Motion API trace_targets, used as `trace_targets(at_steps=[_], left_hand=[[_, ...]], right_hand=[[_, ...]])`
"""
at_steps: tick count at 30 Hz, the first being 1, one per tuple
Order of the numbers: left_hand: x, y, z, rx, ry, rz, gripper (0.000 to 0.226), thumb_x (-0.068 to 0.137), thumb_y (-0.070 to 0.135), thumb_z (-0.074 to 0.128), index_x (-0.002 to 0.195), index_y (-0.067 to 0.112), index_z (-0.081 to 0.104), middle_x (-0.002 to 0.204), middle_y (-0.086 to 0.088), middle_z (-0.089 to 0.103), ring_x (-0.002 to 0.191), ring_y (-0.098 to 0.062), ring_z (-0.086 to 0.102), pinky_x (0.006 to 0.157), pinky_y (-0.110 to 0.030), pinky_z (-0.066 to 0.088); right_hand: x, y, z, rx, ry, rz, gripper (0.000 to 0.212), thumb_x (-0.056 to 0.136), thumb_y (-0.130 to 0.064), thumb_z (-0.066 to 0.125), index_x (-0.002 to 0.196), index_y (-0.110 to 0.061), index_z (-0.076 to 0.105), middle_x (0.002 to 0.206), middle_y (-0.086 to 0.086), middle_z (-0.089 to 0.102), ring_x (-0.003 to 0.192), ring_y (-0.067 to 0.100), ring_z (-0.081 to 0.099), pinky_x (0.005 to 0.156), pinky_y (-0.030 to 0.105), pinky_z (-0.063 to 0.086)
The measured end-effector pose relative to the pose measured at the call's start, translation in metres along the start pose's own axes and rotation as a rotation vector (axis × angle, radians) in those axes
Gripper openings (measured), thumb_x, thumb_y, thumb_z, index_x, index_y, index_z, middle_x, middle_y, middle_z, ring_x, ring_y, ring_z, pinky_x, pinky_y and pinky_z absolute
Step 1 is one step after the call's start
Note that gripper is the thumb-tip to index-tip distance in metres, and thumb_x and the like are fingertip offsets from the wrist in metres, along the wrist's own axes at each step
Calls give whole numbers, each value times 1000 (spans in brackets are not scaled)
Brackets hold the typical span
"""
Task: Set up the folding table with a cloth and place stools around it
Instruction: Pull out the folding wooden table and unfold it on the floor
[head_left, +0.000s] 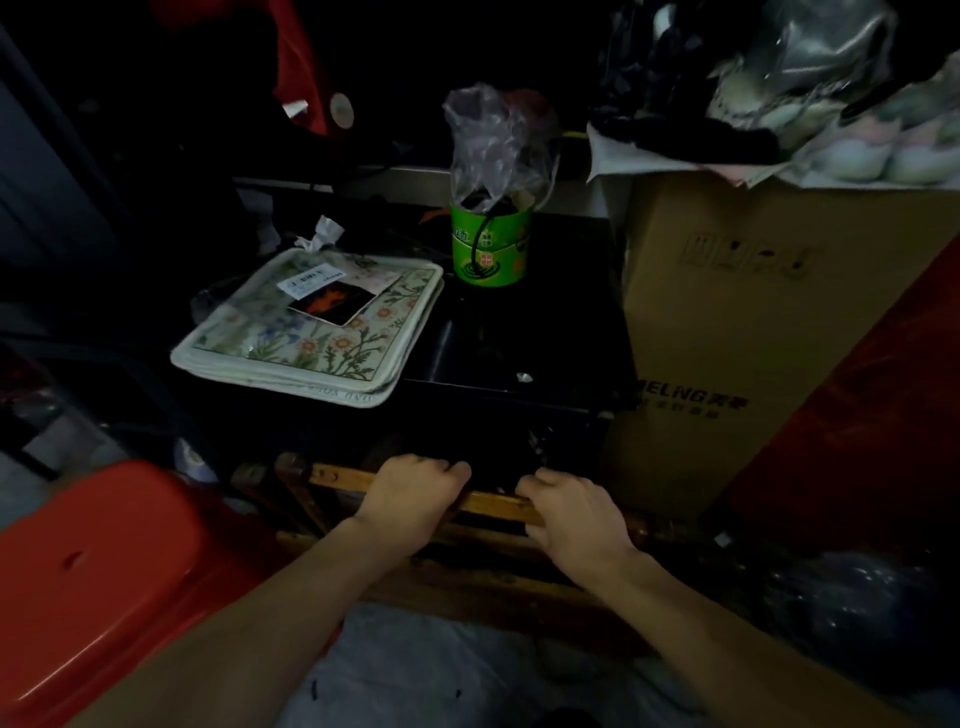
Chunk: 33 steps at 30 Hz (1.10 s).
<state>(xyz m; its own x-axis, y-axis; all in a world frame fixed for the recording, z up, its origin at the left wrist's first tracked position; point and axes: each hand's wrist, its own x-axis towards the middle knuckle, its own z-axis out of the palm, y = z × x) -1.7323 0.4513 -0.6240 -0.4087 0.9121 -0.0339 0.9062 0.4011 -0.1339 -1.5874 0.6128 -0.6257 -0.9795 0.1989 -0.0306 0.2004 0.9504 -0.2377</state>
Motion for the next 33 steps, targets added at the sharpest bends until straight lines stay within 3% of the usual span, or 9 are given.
trace_targets(at_steps=[7, 11, 17, 20, 24, 33], left_hand=[[-48, 17, -153, -41, 142, 7, 34, 84, 35, 61, 113, 21, 50, 95, 1, 64, 83, -26, 63, 61, -32, 38], [-75, 22, -262, -21, 177, 7, 30, 85, 37, 61, 108, 19, 51, 88, -2, 64, 76, -29, 62, 57, -32, 34], [-123, 38, -395, 116, 295, -32, 30, 78, 37, 68, 81, 23, 42, 71, 1, 61, 60, -26, 61, 47, -31, 33], [-146, 54, -448, 222, 387, -34, 35, 63, 33, 82, 71, 20, 50, 57, 3, 56, 43, -22, 53, 40, -25, 25], [-183, 93, -503, 246, 522, -78, 22, 71, 23, 77, 72, 16, 56, 57, 2, 55, 44, -23, 52, 37, -27, 37], [-290, 152, -590, 347, 509, -316, 13, 81, 17, 71, 80, 11, 60, 61, -3, 56, 47, -25, 53, 39, -32, 43]], right_hand=[[-54, -41, -160, 14, 62, -34, 31, 85, -23, 71, 115, -26, 62, 104, -9, 56, 96, 12, 57, 81, 27, 45], [-85, -72, -258, -27, 95, -74, 25, 85, -26, 70, 109, -27, 64, 98, -10, 54, 91, 14, 58, 73, 25, 40], [-131, -113, -375, -35, 247, -160, 30, 79, -29, 76, 107, -29, 65, 95, -10, 58, 89, 17, 59, 68, 30, 44], [-153, -122, -414, -32, 369, -205, 27, 74, -25, 80, 98, -26, 67, 89, -8, 61, 83, 19, 61, 62, 31, 46], [-193, -130, -457, -47, 488, -309, 17, 75, -22, 77, 88, -23, 66, 82, -7, 60, 78, 18, 61, 56, 31, 45], [-249, -181, -532, -72, 512, -623, 22, 76, -21, 79, 90, -22, 62, 83, -5, 58, 81, 21, 61, 61, 35, 48]])
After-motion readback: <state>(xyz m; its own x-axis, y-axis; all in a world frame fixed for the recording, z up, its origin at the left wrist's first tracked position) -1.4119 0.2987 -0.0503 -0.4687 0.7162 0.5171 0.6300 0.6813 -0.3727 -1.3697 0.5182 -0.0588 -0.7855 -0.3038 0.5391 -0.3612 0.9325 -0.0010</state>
